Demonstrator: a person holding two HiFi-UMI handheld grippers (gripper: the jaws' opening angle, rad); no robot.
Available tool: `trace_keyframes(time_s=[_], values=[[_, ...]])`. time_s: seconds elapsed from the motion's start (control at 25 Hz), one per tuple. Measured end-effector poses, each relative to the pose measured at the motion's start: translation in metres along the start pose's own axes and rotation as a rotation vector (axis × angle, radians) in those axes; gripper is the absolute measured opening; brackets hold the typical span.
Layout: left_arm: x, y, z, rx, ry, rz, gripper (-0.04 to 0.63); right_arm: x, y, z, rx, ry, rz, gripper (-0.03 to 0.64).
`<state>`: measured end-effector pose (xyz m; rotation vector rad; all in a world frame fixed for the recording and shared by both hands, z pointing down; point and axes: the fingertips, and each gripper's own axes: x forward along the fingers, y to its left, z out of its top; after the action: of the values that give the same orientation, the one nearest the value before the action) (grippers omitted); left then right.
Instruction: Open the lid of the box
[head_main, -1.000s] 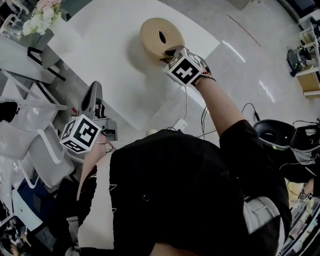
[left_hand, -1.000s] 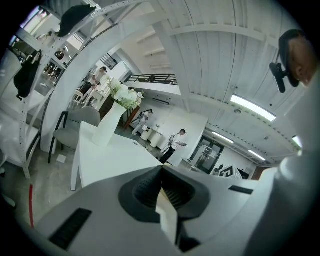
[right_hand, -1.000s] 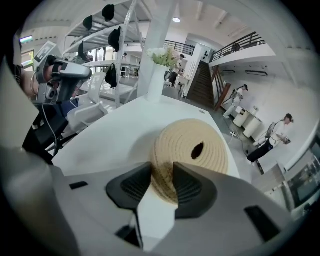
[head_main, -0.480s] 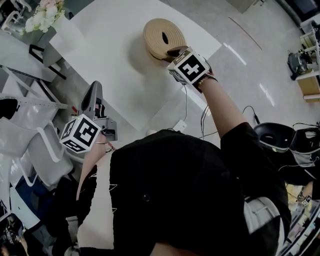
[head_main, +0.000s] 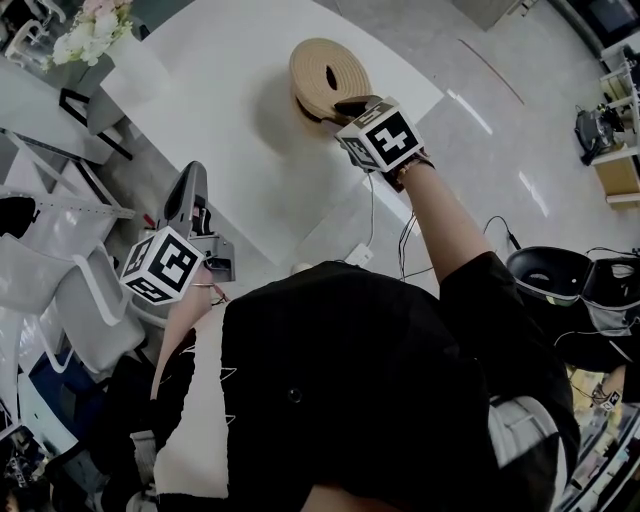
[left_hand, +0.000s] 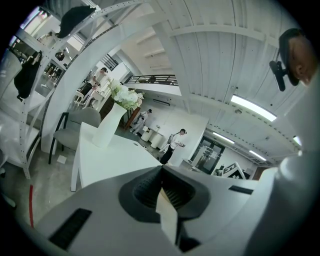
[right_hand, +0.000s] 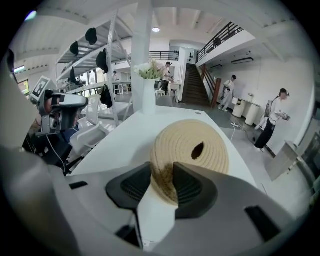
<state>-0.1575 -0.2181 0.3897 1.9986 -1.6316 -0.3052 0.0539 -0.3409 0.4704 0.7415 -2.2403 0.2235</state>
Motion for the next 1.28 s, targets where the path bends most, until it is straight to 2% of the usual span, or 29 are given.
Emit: trace_keyframes(time_s=[0.68,1.28], values=[[0.001,0.006,-0.003,-0.001,0.016,0.005,0.011,-0.009,-0.003,0.012,0.100,-0.138,-0.038,0.135],[0.008,0.004,-0.006,-0.007,0.031,-0.010,0.011,-0.028,-0.014,0.025,0.129,-0.295,-0.085,0.112]])
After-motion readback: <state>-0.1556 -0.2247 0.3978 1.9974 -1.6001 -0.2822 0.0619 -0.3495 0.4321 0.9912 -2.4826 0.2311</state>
